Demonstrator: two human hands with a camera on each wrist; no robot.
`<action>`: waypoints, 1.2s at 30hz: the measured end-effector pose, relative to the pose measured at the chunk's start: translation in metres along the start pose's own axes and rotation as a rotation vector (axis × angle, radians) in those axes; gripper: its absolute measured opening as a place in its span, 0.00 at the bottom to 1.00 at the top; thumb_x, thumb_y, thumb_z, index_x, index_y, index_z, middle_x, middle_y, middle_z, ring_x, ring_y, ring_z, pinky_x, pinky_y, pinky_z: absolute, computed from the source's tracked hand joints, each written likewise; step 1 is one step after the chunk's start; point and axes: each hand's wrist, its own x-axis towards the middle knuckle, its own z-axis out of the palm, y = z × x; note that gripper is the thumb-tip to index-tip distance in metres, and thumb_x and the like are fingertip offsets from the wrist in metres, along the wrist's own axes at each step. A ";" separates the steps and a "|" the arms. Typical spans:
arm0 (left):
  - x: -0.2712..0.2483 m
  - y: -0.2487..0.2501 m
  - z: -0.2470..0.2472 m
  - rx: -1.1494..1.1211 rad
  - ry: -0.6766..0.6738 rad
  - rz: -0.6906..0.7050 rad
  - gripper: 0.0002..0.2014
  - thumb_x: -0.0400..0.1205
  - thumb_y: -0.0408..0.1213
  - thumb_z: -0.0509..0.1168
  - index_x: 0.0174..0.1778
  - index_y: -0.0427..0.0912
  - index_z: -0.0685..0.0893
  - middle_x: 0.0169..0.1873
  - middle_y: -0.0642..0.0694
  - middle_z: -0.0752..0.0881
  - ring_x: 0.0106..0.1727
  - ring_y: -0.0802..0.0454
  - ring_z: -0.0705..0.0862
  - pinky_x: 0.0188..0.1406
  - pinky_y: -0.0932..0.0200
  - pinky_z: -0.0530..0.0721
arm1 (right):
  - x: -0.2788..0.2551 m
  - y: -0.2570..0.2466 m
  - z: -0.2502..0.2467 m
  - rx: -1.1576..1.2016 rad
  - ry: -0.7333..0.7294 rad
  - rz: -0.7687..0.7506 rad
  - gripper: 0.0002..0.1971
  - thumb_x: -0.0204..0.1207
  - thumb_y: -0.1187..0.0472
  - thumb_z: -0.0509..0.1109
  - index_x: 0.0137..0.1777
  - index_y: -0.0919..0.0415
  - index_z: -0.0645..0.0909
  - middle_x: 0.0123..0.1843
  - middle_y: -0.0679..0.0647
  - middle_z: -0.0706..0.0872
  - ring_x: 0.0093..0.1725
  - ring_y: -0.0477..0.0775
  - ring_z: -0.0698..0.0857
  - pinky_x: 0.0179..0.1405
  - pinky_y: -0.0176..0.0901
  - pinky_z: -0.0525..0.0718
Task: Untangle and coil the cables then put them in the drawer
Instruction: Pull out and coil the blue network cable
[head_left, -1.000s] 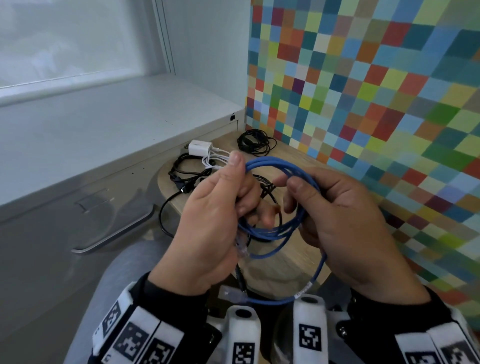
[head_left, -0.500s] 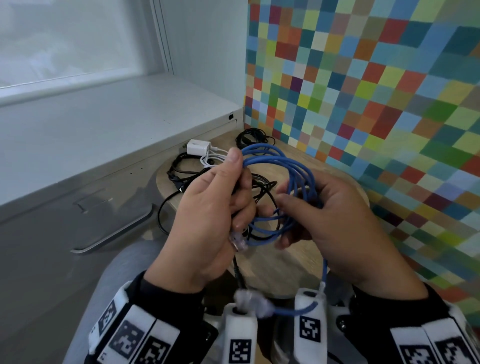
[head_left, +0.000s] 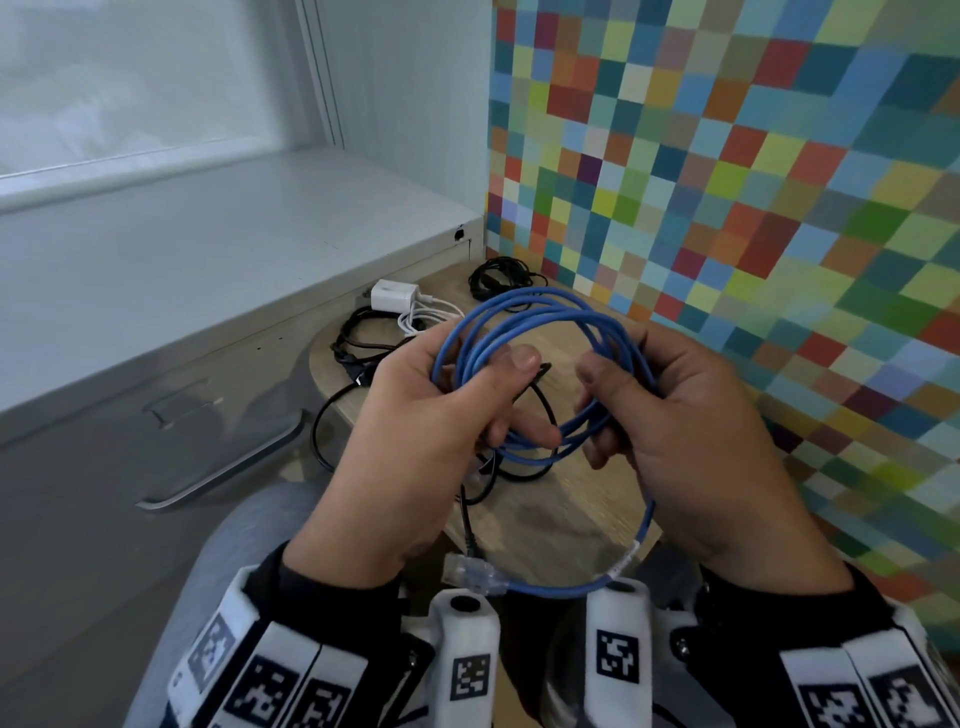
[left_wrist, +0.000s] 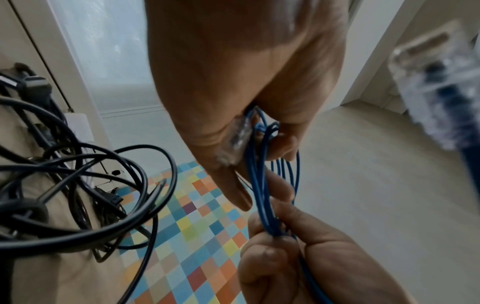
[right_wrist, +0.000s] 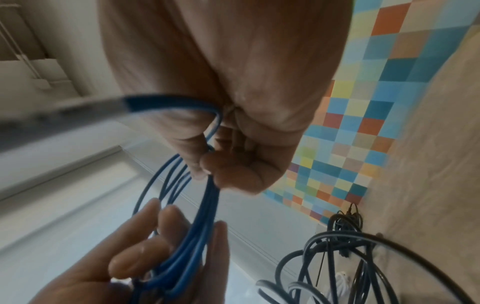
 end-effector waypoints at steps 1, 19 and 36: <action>0.000 0.000 -0.001 0.004 -0.008 -0.024 0.06 0.78 0.39 0.77 0.41 0.46 0.86 0.22 0.45 0.77 0.32 0.37 0.90 0.50 0.24 0.87 | 0.000 0.000 0.000 -0.012 0.006 -0.011 0.06 0.85 0.61 0.72 0.46 0.57 0.87 0.33 0.54 0.84 0.26 0.56 0.79 0.31 0.53 0.85; -0.004 0.004 0.005 0.127 -0.011 0.013 0.10 0.86 0.43 0.69 0.40 0.46 0.88 0.24 0.50 0.80 0.37 0.38 0.90 0.48 0.39 0.89 | -0.006 -0.006 0.005 -0.171 -0.040 -0.039 0.09 0.90 0.60 0.63 0.50 0.47 0.80 0.35 0.49 0.85 0.26 0.51 0.78 0.27 0.47 0.80; 0.001 0.012 -0.009 -0.531 0.105 -0.091 0.20 0.91 0.51 0.53 0.33 0.48 0.68 0.20 0.54 0.58 0.17 0.58 0.53 0.15 0.62 0.56 | -0.005 -0.006 -0.001 0.105 -0.101 0.018 0.22 0.74 0.57 0.76 0.68 0.42 0.83 0.40 0.59 0.88 0.14 0.53 0.69 0.21 0.43 0.75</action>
